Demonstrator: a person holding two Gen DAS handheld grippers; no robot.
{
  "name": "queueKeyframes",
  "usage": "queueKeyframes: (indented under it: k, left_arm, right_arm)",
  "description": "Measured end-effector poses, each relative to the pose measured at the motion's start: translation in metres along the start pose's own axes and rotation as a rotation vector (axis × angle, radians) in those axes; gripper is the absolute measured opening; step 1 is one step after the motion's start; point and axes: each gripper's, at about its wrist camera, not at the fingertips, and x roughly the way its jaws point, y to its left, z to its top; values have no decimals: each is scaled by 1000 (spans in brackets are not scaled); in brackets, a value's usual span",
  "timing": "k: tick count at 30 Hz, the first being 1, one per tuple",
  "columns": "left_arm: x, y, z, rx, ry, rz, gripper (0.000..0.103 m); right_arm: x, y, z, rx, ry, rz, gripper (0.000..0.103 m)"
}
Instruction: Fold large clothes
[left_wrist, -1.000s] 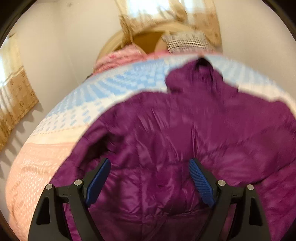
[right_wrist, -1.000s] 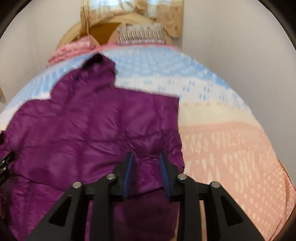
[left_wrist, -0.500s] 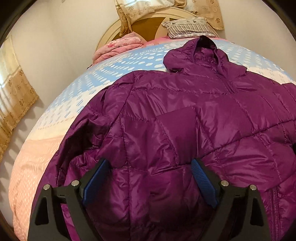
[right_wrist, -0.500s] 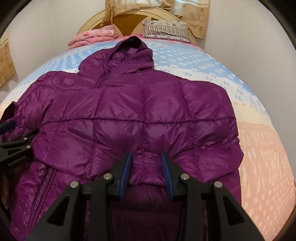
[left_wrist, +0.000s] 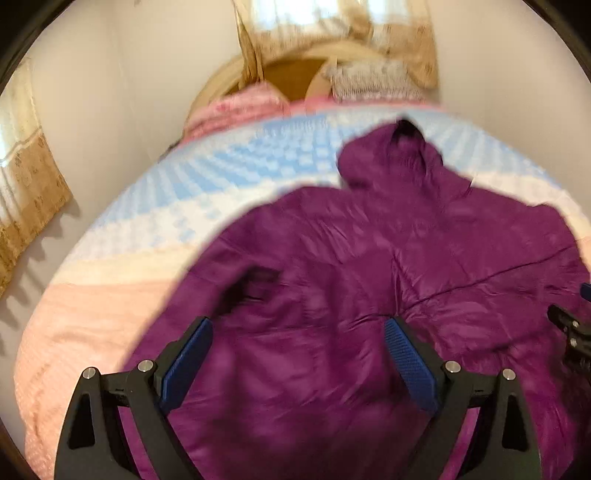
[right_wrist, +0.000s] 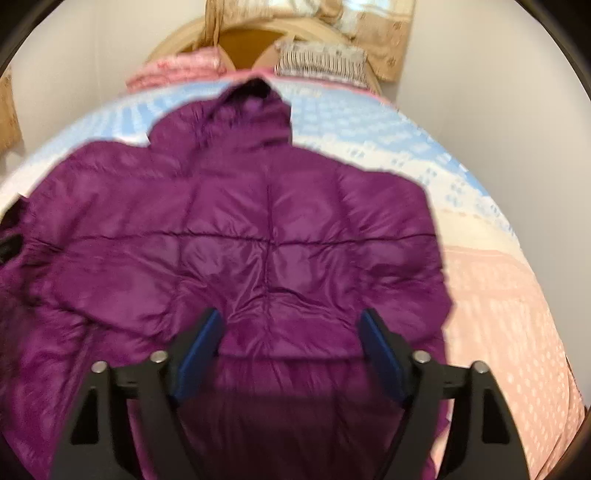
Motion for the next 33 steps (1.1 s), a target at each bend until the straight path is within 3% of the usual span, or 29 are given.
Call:
queueKeyframes:
  k: [4,9,14,22,23,24,25,27,28,30,33]
  left_arm:
    - [-40,58,-30,45,-57,120,94]
    - [-58,150,-102,-20,27,246,94]
    - [-78,201,-168,-122,119,246,94]
    - [-66,197,-205,-200,173,163,93]
    - [-62,194,-203,-197,175,148,90]
    - [-62,195,-206,-206,168,120,77]
    - [-63,196,-206,-221,154,68,50]
    - [-71,194,-206,-203,136,47,17]
    - [-73,194,-204,-181,131,50,9]
    - [-80,200,-199,-187,115,81,4]
    - [-89,217,-184,-162,67,205,3]
  right_arm:
    - [-36,4,-25,-19,-7,57,84]
    - [-75,20,-64,-70,-49,85,86]
    - [-101,38,-87,-79,-86,123,91]
    - [-112,66,-103,-129,-95,105,91]
    - [-114,67,-105,-131,-96,107,91]
    - [-116,68,-109,-133,-96,107,91]
    - [-117,68,-112,-134,-97,105,91]
    - [-120,66,-118,-130,-100,98,91]
    - [-120,63,-119,-122,-101,97,91]
    - [-120,57,-121,-100,-102,99,91]
    - [-123,45,-121,-63,-121,105,91]
